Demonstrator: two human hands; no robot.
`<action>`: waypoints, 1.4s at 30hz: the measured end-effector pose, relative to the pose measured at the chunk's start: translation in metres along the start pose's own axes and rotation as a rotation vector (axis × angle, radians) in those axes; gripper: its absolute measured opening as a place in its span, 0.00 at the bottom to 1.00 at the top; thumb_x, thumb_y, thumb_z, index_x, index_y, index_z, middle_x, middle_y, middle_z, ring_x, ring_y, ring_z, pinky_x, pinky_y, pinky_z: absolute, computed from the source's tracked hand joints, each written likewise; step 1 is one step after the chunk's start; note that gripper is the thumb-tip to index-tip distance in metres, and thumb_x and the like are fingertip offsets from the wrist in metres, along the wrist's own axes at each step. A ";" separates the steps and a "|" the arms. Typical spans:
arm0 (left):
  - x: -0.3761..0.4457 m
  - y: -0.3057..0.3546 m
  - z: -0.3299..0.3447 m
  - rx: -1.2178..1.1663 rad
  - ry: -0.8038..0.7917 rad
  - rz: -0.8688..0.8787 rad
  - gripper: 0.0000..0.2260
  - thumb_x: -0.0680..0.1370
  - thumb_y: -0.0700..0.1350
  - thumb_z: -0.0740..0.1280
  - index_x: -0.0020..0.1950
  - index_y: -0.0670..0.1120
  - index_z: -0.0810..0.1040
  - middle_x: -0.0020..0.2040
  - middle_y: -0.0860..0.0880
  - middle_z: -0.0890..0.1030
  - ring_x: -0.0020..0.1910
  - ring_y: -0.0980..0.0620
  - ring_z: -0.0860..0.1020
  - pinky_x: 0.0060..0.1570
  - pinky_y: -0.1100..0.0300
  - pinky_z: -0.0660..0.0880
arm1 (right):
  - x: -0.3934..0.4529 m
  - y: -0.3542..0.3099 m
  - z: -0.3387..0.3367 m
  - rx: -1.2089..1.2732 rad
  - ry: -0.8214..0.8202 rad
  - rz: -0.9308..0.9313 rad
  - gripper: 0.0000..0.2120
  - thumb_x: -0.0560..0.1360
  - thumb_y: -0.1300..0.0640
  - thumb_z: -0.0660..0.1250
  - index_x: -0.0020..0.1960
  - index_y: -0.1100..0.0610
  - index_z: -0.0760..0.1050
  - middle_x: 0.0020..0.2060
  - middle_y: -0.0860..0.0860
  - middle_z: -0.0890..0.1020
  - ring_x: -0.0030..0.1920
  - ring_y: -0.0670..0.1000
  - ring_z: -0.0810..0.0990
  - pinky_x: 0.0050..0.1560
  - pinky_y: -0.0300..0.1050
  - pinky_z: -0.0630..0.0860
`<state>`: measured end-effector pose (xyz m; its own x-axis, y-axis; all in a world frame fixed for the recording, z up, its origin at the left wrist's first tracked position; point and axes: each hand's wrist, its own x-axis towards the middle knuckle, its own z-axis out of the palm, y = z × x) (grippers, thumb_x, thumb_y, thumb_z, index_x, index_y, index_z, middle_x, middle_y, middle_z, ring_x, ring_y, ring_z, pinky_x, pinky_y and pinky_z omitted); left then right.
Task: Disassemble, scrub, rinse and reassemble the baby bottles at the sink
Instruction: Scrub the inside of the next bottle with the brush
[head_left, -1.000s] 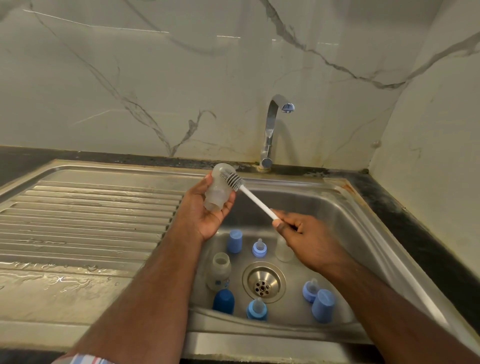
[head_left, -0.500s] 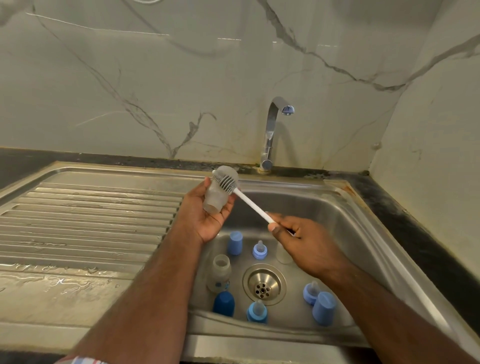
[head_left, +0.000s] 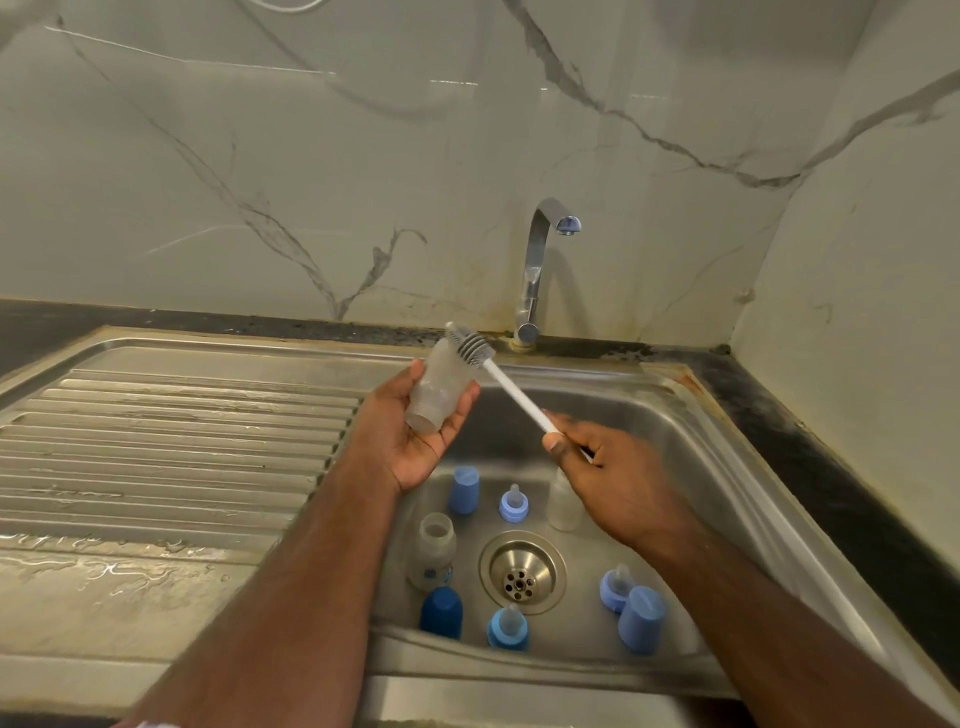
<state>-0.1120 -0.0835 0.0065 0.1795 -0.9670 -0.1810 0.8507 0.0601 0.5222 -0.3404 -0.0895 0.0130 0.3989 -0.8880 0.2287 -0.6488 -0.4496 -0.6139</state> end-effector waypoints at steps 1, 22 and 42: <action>0.000 0.000 0.000 0.012 0.003 0.008 0.18 0.82 0.46 0.66 0.69 0.38 0.72 0.59 0.33 0.82 0.54 0.37 0.84 0.45 0.50 0.84 | -0.003 -0.001 0.001 0.010 -0.022 -0.014 0.17 0.83 0.46 0.58 0.71 0.40 0.72 0.37 0.44 0.79 0.33 0.42 0.75 0.33 0.29 0.70; -0.002 -0.010 0.005 0.421 0.014 0.058 0.26 0.73 0.35 0.74 0.69 0.52 0.76 0.62 0.42 0.81 0.58 0.39 0.83 0.50 0.51 0.82 | -0.001 0.003 -0.009 -0.039 0.021 0.074 0.18 0.83 0.44 0.57 0.73 0.41 0.70 0.43 0.43 0.81 0.41 0.44 0.80 0.40 0.35 0.75; 0.009 0.008 -0.007 0.125 0.147 0.151 0.17 0.78 0.47 0.72 0.65 0.43 0.76 0.60 0.41 0.83 0.59 0.41 0.81 0.47 0.46 0.80 | -0.004 0.004 -0.007 0.184 -0.142 0.085 0.12 0.82 0.46 0.62 0.64 0.41 0.78 0.27 0.44 0.76 0.25 0.39 0.71 0.28 0.35 0.69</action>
<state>-0.1003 -0.0899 0.0029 0.3777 -0.9024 -0.2076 0.7426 0.1613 0.6500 -0.3492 -0.0882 0.0154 0.4438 -0.8934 0.0700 -0.5602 -0.3375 -0.7565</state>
